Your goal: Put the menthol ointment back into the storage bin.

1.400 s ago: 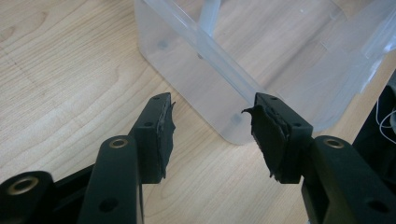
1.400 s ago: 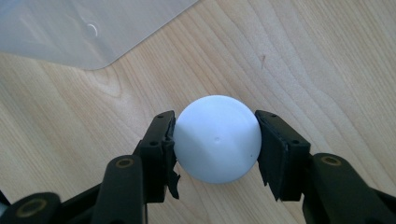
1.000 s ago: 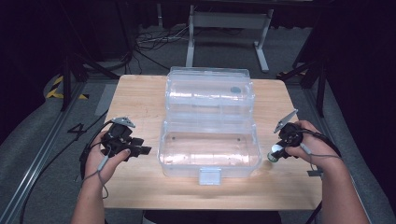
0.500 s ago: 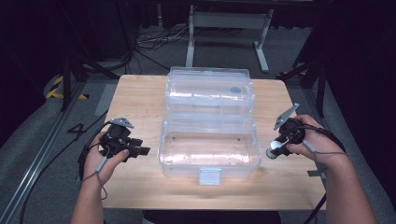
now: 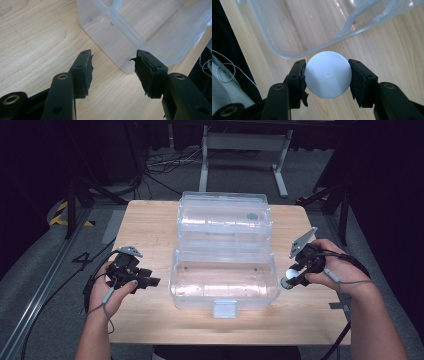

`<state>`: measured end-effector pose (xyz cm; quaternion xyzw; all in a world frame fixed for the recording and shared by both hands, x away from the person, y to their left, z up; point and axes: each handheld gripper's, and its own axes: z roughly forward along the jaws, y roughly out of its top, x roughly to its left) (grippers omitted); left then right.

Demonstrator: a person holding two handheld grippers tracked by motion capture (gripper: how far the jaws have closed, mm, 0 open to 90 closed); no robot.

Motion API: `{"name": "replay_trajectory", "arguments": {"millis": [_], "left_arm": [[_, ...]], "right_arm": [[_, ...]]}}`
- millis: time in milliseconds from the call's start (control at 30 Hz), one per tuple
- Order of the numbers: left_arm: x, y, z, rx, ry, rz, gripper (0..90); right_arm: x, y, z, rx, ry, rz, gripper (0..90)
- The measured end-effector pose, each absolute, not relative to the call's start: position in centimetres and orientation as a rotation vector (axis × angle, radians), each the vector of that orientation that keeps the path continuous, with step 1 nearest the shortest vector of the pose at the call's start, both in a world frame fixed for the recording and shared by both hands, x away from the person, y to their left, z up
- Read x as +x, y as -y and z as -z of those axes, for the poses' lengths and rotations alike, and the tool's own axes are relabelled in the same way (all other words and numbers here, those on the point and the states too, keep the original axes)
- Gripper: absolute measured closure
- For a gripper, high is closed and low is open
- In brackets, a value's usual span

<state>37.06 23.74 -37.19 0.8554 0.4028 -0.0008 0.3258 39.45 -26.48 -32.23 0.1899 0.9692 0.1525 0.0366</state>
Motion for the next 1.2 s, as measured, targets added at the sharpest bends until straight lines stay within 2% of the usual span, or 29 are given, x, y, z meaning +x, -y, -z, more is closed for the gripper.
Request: {"name": "replay_trajectory", "arguments": {"millis": [700,1200], "left_arm": [[37.3,-23.7,37.3,2.241,-1.056,0.01,48.3],[37.3,-23.8,37.2,2.239,-1.056,0.009,48.3]], "right_arm": [[38.5,23.9,29.7,0.443,-2.997,-0.489,50.9],[39.0,21.3,30.6,0.315,-3.049,-0.466,50.9]]}}
